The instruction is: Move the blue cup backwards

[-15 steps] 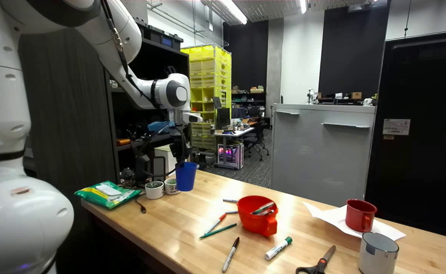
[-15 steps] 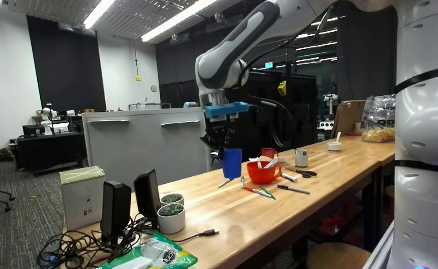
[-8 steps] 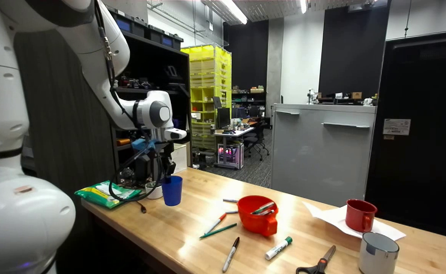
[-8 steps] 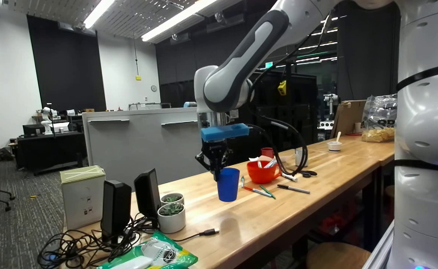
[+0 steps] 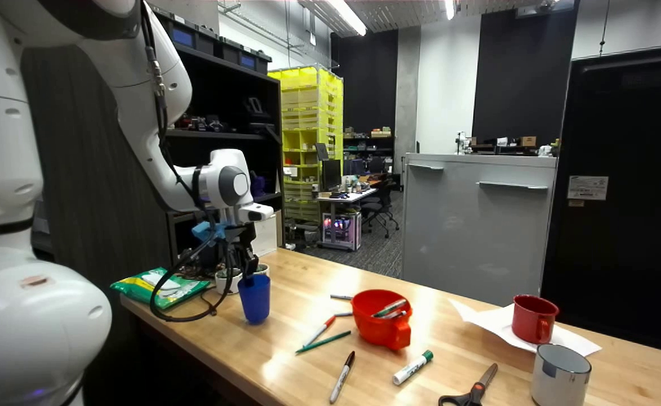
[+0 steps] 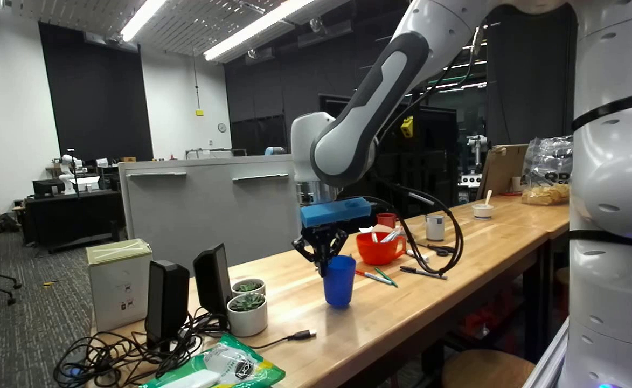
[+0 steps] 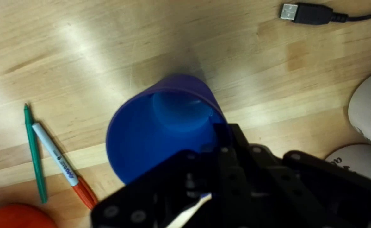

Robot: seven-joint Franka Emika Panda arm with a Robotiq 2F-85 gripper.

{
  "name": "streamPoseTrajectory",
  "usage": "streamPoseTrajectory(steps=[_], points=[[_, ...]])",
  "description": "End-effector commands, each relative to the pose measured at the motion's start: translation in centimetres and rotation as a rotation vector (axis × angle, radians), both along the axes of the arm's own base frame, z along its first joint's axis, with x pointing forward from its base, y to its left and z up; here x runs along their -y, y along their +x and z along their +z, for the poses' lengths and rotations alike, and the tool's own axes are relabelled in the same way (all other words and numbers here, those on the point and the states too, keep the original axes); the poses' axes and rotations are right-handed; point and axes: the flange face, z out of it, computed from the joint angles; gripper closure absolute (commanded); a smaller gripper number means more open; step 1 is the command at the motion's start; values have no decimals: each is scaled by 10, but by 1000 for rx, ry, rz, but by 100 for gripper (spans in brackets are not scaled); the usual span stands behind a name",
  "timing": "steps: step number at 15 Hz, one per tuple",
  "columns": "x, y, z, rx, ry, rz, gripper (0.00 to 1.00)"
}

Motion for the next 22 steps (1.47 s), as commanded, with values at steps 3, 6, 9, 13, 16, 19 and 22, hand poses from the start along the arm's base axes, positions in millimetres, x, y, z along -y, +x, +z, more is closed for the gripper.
streamPoseTrajectory(steps=[3, 6, 9, 13, 16, 19, 22], points=[[0, -8, -6, 19, -11, -10, 99], [0, -9, -8, 8, -13, -13, 76], [0, -9, -6, 9, -19, -11, 59], [1, -8, 6, 22, -33, 14, 32], [10, -6, 24, 33, -8, 95, 12], [28, -4, 48, 19, 7, 227, 0], [44, 1, 71, -49, 15, 391, 0]])
